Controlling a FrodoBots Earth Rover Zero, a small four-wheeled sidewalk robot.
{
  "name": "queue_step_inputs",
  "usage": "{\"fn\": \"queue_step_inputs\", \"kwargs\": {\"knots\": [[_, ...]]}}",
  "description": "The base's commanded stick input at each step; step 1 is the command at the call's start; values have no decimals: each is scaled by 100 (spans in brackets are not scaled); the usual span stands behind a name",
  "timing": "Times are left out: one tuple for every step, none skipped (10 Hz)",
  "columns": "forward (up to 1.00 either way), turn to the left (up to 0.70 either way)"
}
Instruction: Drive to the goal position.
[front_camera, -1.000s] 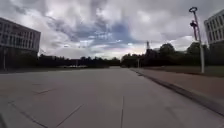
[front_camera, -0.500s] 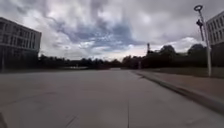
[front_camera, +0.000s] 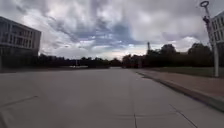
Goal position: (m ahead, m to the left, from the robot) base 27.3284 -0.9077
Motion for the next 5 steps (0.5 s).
{"fn": "queue_step_inputs", "kwargs": {"knots": [[100,3],[100,2],[100,2],[100,2],[100,2]]}}
